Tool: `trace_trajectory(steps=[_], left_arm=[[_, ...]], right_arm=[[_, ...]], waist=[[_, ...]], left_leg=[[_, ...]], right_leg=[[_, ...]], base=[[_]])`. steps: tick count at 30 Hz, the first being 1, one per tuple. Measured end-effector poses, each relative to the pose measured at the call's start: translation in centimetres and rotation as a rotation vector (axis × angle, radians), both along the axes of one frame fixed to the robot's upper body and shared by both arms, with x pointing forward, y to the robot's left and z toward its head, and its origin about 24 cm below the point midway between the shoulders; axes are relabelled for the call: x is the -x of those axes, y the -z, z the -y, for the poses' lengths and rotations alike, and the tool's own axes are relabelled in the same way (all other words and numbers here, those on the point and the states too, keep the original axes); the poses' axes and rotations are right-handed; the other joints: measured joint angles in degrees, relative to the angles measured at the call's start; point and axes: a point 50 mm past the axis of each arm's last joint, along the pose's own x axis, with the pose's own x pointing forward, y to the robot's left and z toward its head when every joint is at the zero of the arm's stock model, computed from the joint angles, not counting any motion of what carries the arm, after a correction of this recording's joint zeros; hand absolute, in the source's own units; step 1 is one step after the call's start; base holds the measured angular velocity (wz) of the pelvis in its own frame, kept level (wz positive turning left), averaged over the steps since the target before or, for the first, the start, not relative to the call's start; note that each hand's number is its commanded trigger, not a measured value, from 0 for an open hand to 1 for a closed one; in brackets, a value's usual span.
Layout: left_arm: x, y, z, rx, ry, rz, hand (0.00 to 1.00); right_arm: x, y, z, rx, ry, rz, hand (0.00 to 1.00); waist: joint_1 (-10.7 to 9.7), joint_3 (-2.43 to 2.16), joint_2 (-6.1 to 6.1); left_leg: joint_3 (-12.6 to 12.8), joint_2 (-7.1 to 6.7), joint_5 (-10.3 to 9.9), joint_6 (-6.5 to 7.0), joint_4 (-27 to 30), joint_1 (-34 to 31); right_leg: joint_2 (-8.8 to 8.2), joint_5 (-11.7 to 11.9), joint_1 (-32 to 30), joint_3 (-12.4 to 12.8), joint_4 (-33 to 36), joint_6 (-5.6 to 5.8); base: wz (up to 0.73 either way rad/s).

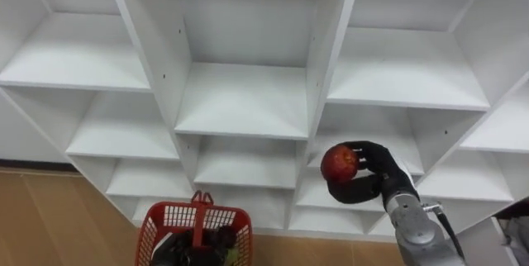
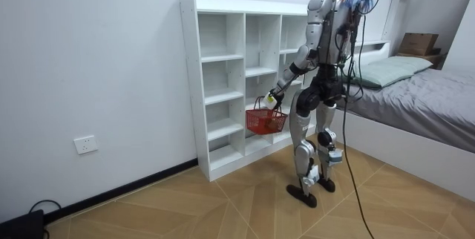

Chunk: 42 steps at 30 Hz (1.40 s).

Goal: Collect fruits from the closet

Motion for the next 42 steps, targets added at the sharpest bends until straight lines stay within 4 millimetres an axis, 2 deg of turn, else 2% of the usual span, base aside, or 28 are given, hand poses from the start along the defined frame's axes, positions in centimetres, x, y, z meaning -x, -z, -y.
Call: trace_trajectory(steps=[14, 19, 27, 33, 40, 42], left_arm=[[-0.1, 0.0, 0.7, 0.018, 0.010, 0.006, 1.00], [-0.3, -0.1, 1.2, 0.031, 0.012, 0.015, 1.00], [-0.2, 0.0, 1.7, 0.037, 0.021, 0.013, 1.00], [-0.2, 0.0, 2.6, 0.047, 0.065, 0.010, 1.00], [-0.4, -0.1, 2.8, 0.049, 0.089, 0.013, 1.00], [-0.4, -0.1, 2.8, 0.048, 0.089, 0.012, 1.00]], right_arm=[[0.4, -0.9, -1.5, -0.050, -0.080, 0.031, 1.00], [0.6, -0.9, -2.7, -0.082, -0.133, 0.024, 1.00], [2.3, 0.8, -2.8, -0.045, -0.160, -0.060, 1.00], [3.4, 2.3, -3.5, -0.049, -0.191, -0.142, 1.00], [3.8, 3.0, -4.6, -0.067, -0.239, -0.197, 1.00], [3.8, 3.0, -4.7, -0.071, -0.246, -0.202, 1.00]], waist=[[-1.2, -0.37, 0.95], [-1.2, -0.27, 1.14], [-1.2, 0.03, 1.53], [-1.2, 0.11, 1.25], [-1.0, 0.34, 0.29], [-1.0, 0.29, 0.08]], left_leg=[[1.2, 0.30, -0.1, 0.01, 0.0, 0.5], [1.8, 0.42, -0.1, -0.03, -0.3, 1.2], [1.8, 0.44, -0.1, -0.01, -0.3, 1.0], [1.9, 0.36, -0.1, -0.01, -0.3, 0.9], [1.8, 0.36, -0.2, -0.01, -0.3, 0.6], [1.8, 0.35, -0.2, 0.00, -0.3, 0.3]], right_leg=[[0.21, 0.1, 0.1, 1.1, 0.3, -0.08], [0.36, 0.1, 0.0, 1.7, 0.5, -0.08], [0.35, 0.1, 0.0, 1.6, 0.5, -0.08], [0.31, 0.0, -0.1, 1.6, 0.1, -0.07], [0.30, 0.0, -0.2, 1.7, -0.1, -0.03], [0.31, 0.0, -0.3, 1.6, -0.1, -0.03]], base=[[-0.03], [-0.08], [0.00], [0.00], [0.00], [0.00]])
